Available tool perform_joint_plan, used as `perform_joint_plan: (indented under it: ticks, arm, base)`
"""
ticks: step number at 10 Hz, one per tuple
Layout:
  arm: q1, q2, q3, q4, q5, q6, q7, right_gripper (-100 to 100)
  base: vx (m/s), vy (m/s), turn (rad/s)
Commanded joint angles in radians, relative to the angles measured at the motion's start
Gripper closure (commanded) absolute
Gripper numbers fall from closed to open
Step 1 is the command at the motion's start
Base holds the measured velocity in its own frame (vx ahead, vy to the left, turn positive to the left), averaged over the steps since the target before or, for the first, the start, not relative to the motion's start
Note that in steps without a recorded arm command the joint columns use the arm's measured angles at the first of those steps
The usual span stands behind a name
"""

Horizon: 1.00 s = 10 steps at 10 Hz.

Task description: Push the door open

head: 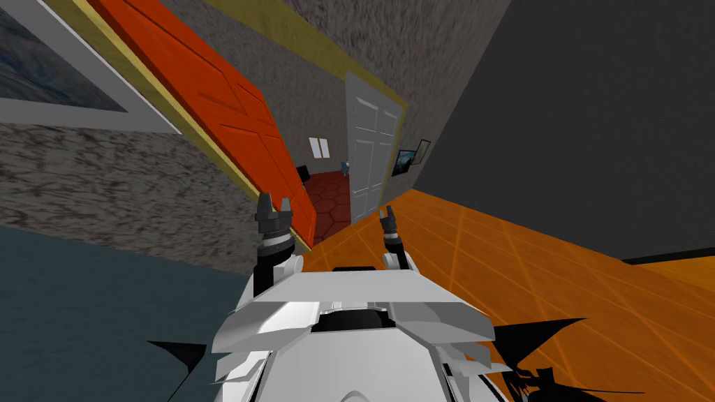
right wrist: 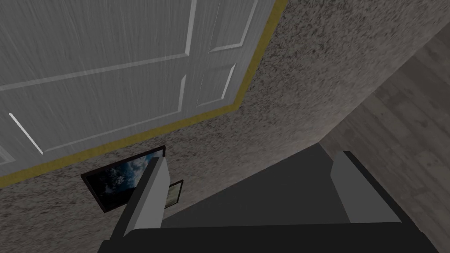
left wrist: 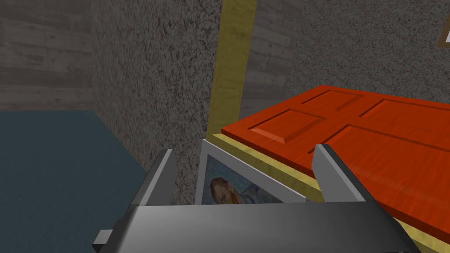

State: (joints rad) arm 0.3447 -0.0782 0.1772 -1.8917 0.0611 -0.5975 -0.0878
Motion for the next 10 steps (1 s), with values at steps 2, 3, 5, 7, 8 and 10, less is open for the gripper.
perform_joint_plan:
  ticks: [2,3,5,7,8,10]
  arm:
    - [-0.022,-0.01,0.02,0.053,-0.004,-0.012,-0.006,-100]
    - [-0.029,-0.013,0.029,0.069,-0.005,-0.014,-0.007,-100]
    - [-0.042,-0.017,0.047,0.103,-0.006,-0.02,-0.01,-100]
    - [-0.056,-0.022,0.067,0.137,-0.007,-0.025,-0.012,-100]
    - [-0.063,-0.024,0.076,0.155,-0.008,-0.028,-0.013,-100]
    - [-0.083,-0.03,0.105,0.206,-0.01,-0.036,-0.017,-100]
  base:
    - [0.108,-0.004,-0.028]
    - [0.085,0.003,-0.026]
    - [0.094,-0.006,-0.024]
    - [0.115,-0.011,-0.031]
    - [0.099,-0.015,-0.024]
    - [0.112,-0.012,-0.037]
